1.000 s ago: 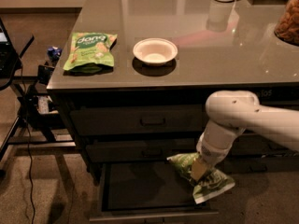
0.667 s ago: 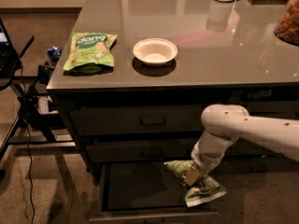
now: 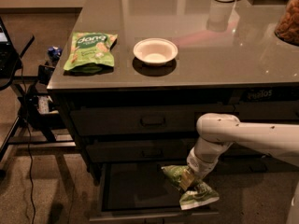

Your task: Place green jalapeno chip bag into bottom drawer

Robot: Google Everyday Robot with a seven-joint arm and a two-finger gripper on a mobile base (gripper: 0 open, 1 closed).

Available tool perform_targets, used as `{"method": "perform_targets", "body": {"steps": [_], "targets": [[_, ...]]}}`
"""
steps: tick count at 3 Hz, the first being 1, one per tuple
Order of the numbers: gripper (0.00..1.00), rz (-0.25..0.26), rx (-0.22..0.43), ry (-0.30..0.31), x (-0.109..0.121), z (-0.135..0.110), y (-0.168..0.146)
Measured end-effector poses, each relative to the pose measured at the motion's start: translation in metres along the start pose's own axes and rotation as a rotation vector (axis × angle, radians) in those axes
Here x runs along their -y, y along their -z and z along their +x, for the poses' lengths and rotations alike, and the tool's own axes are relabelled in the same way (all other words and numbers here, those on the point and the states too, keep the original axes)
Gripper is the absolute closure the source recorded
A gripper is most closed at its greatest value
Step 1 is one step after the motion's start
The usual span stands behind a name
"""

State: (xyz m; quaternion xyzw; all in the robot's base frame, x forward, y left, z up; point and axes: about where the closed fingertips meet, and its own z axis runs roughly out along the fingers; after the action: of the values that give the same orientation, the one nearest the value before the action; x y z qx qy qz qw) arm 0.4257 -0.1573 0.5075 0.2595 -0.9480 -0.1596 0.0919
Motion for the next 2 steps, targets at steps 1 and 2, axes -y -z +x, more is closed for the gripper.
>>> {"method": "perform_targets", "body": {"steps": [1,2], "targets": [[1.0,-0.049,-0.008,-0.038,-0.001,-0.004,-0.036],[1.0,-0.109,-0.007,-0.075,-0.001,-0.018,-0.079]]}}
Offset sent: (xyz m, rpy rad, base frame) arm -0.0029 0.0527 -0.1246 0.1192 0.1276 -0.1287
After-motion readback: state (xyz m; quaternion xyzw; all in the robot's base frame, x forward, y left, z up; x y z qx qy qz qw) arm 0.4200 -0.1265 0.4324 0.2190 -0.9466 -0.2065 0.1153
